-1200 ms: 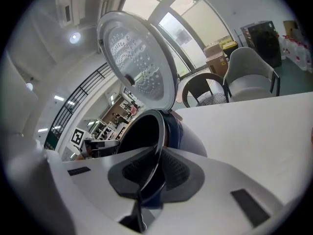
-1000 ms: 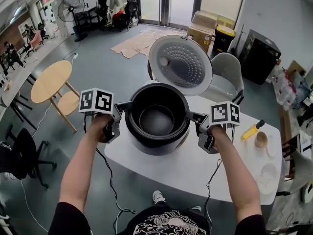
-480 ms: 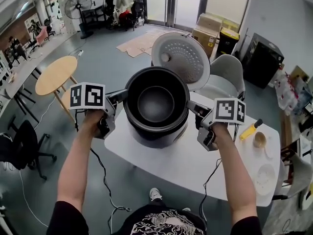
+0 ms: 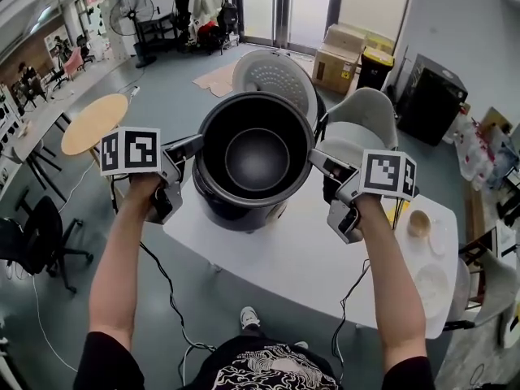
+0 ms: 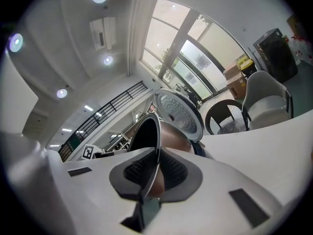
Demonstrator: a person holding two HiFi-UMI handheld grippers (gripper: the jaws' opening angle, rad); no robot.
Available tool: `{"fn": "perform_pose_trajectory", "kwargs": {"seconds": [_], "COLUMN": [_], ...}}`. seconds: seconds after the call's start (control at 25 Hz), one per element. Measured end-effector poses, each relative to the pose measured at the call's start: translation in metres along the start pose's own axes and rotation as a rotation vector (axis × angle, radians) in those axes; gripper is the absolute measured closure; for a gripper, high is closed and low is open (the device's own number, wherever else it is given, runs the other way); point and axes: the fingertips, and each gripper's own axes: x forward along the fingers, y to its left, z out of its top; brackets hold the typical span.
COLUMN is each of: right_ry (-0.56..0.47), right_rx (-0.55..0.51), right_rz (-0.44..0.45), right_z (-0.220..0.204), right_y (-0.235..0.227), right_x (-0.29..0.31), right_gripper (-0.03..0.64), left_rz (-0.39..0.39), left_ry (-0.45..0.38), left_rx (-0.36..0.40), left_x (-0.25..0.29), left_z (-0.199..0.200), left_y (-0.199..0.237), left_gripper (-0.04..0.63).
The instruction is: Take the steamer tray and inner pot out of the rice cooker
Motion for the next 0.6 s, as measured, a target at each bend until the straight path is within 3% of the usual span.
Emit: {"fn": "perform_pose_trajectory", "kwargs": {"seconds": [0.4,0.6], "right_ry": [-0.104,-0.167], "right_rx": [0.018,0.053], "right_rz": [-0.05,-0.121], "right_z": [0.003,0.002], "right_y": [-0.042,-0.096], "right_x": [-0.14,-0.254], "right_gripper": [0.575,0.577], "left_rz": [-0.092,-0.159], "left_ry": [0.038,0.1], "left_rx": [0.053,0.087], "left_x": [0.049,0.109], "left_z": [-0.05,-0.102], "left_y": [-0.121,-0.217], "left_gripper": [0.545,0.545]}}
